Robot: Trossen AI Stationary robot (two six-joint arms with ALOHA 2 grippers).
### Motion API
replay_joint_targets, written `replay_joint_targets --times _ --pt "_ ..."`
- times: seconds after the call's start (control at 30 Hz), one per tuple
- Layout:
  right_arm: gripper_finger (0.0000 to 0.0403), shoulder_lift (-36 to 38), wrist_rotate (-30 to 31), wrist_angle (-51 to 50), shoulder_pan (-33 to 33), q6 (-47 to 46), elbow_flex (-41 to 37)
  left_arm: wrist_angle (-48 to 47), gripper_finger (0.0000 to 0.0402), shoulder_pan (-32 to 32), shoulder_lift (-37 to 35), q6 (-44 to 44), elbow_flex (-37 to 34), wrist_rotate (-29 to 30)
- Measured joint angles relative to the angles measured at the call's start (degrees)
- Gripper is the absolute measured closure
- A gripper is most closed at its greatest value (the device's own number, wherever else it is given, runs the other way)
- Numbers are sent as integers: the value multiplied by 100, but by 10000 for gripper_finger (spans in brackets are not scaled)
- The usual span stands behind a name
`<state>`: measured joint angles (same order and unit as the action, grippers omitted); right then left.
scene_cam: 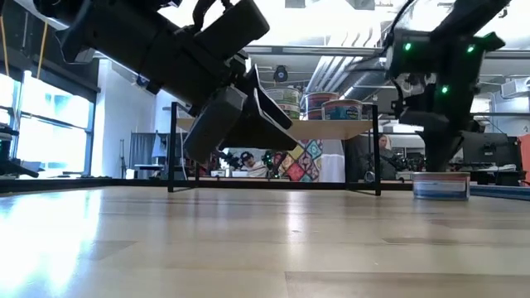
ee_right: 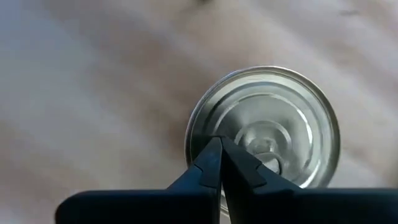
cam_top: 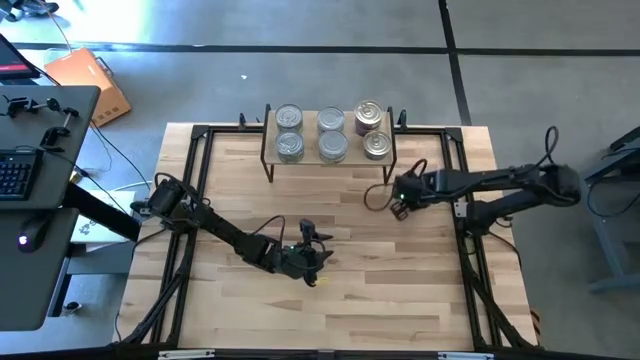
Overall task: Stack canned seafood by type on shelf
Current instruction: Stack the blue tuna can on top of the bottom blue tuna can on the shelf
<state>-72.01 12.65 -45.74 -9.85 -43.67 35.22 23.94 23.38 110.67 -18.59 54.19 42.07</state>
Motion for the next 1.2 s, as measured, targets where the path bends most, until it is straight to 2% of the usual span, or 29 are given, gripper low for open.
replay_joint_targets --times 0.13,0.27,0.37,0.5,0.6,0.67,0.73,0.83,0.97,1.1,1.2 --pt "403 -21 -487 641 893 -69 -20 -4 188 4 0 2 0 -161" --pt "403 -261 -960 2023 1823 522 -59 -2 188 4 0 0 0 -166" --pt "403 -773 -1143 3410 2274 1268 -59 10 188 4 0 0 0 -254" --pt "403 -1505 -1378 5151 2606 3034 -18 154 188 2 0 -1 0 -625" --pt "403 -1670 -937 5272 2786 3671 194 188 188 4 0 0 0 -919" --pt "402 -1636 -367 5036 2848 3708 377 171 188 4 0 0 0 -1181" --pt "397 -1561 -72 4681 2866 3708 549 153 188 -10 0 -2 0 -1407" --pt "366 -1515 -259 4185 2874 3532 771 51 188 -115 0 -29 1 -1785" --pt "290 -1509 -588 4307 2960 3519 817 343 188 -391 47 -732 2 -2433" --pt "204 -1524 -569 4968 3188 4065 525 688 188 -723 178 -1485 7 -3126" --pt "161 -1613 -143 5115 3383 4519 323 735 188 -964 292 -1823 4 -3637"
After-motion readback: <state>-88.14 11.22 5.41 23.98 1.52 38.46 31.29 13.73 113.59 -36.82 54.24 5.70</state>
